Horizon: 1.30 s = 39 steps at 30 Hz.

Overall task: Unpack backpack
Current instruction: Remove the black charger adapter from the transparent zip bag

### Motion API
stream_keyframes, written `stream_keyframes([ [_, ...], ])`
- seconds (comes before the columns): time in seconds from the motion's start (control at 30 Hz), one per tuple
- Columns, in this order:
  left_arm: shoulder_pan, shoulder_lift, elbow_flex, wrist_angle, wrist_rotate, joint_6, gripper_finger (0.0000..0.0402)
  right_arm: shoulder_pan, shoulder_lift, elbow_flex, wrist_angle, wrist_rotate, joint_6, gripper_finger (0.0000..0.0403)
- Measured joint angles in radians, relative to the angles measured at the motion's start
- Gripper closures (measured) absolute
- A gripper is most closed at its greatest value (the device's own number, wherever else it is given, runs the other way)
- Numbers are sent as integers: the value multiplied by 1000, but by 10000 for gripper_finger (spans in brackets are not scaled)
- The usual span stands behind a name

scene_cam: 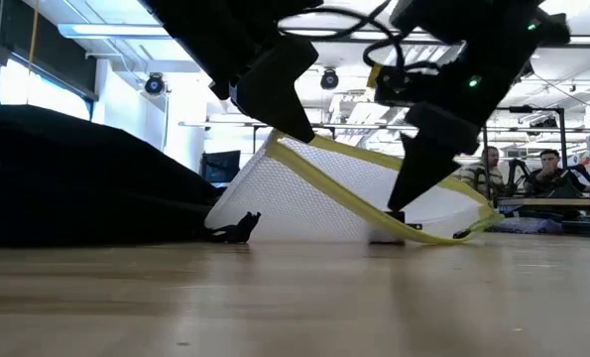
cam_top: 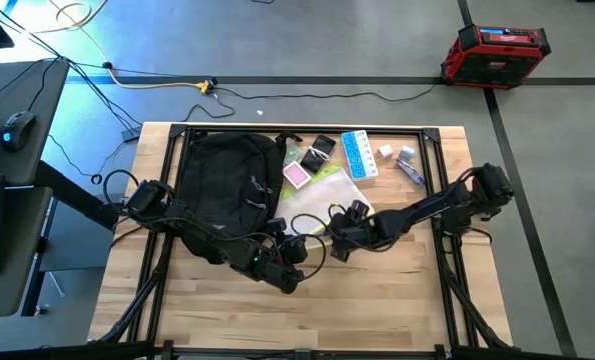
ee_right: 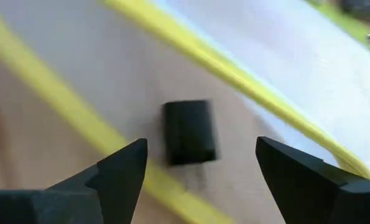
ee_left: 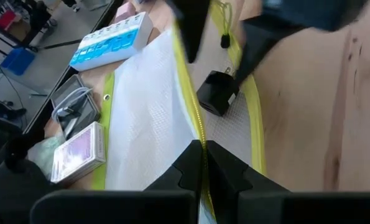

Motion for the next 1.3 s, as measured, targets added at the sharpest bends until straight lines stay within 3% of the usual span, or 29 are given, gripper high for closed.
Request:
stream_keyframes([
  [0.37, 0, 0, 0, -3, 19, 8, 402, -133, 40, 0, 119, -147, -132, 114],
  [0.77, 0, 0, 0, -4, 19, 9, 402, -116, 55, 0, 11, -132, -69, 127],
  [0.93, 0, 0, 0, -5, 20, 9, 402, -93, 78, 0, -14, -136, -46, 175],
  [1.1, 0, 0, 0, -5, 20, 9, 402, -70, 83, 1, 9, -128, -50, 281],
  [1.3, 0, 0, 0, -5, 20, 9, 402, -61, 51, 0, 24, -140, -64, 282],
])
